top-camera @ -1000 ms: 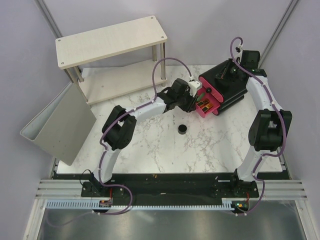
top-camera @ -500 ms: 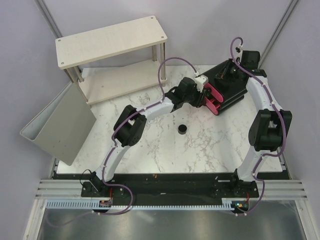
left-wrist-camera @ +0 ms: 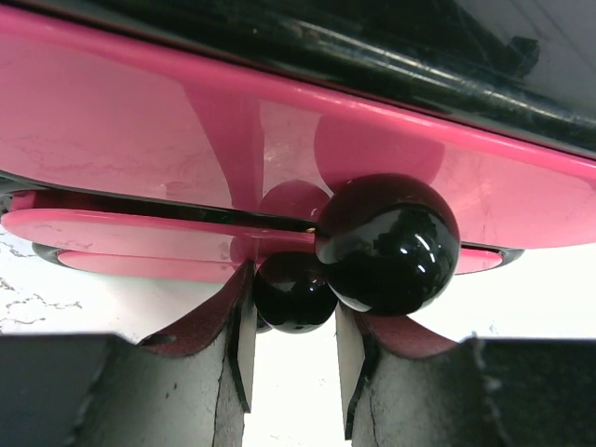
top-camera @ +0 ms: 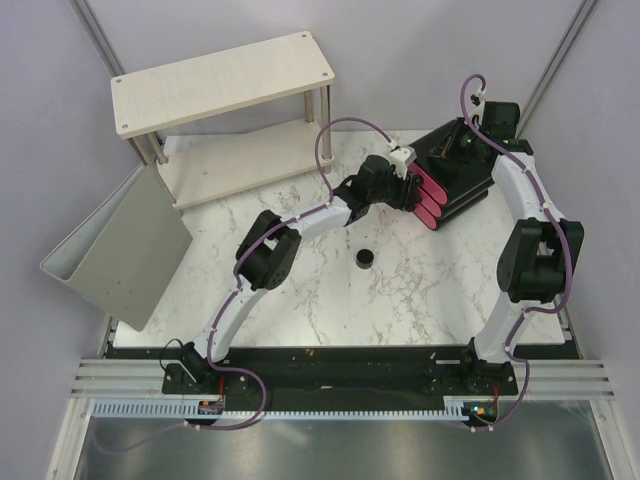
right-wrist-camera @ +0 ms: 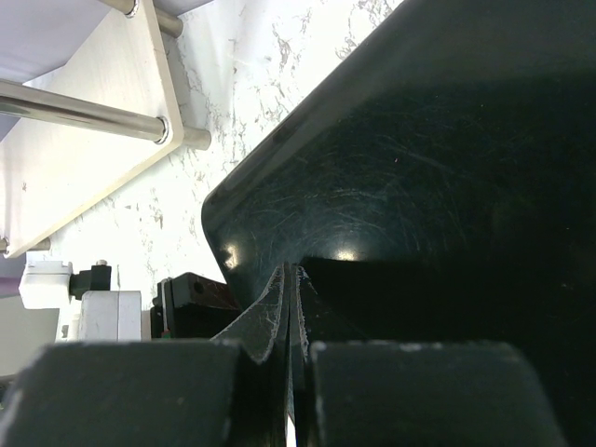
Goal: Organize the makeup
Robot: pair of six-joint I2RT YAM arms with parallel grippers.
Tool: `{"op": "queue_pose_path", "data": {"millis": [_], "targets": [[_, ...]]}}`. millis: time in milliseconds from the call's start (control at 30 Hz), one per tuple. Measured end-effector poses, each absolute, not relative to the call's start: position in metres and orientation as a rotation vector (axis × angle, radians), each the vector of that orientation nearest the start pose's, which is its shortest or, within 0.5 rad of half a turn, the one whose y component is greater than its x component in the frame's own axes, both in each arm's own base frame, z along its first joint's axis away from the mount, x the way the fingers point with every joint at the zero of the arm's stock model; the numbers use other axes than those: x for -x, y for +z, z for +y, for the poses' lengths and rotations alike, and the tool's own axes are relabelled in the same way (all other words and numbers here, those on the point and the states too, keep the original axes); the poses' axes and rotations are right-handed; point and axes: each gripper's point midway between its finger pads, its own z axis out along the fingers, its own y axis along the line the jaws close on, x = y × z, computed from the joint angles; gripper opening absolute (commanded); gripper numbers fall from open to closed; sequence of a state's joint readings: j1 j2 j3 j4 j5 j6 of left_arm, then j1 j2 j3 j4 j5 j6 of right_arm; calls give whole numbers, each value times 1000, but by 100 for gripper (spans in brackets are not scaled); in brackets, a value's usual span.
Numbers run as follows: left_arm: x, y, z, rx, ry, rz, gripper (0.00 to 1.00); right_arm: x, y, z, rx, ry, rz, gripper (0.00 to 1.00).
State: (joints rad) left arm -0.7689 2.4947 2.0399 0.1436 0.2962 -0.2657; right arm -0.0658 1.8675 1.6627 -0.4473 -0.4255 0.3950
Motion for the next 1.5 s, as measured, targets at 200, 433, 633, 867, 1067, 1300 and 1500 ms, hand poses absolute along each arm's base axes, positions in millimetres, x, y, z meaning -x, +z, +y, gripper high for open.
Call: {"op": "queue_pose_path", "data": {"millis": [200, 433, 633, 867, 1067, 1300, 1500], "targets": [[-455, 107, -525, -697, -977, 1839, 53, -511, 206, 54, -275, 658, 2212, 0], [-436, 120, -510, -730, -974, 1810, 75, -511, 206, 54, -272, 660, 2207, 0], [-417, 148, -490, -747, -966, 1755, 75, -511, 206, 55, -270, 661, 2204, 0], [-411, 137, -484, -751, -963, 1764, 67, -511, 206, 55, -267, 663, 2201, 0], [-416, 102, -489, -755, -956, 1818, 65, -511, 206, 55, -266, 666, 2197, 0], [-430, 84, -502, -732, -961, 1850, 66, -511, 206, 55, -263, 672, 2196, 0], [-449, 105, -520, -720, -968, 1809, 65, -511, 206, 56, -262, 673, 2195, 0]]}}
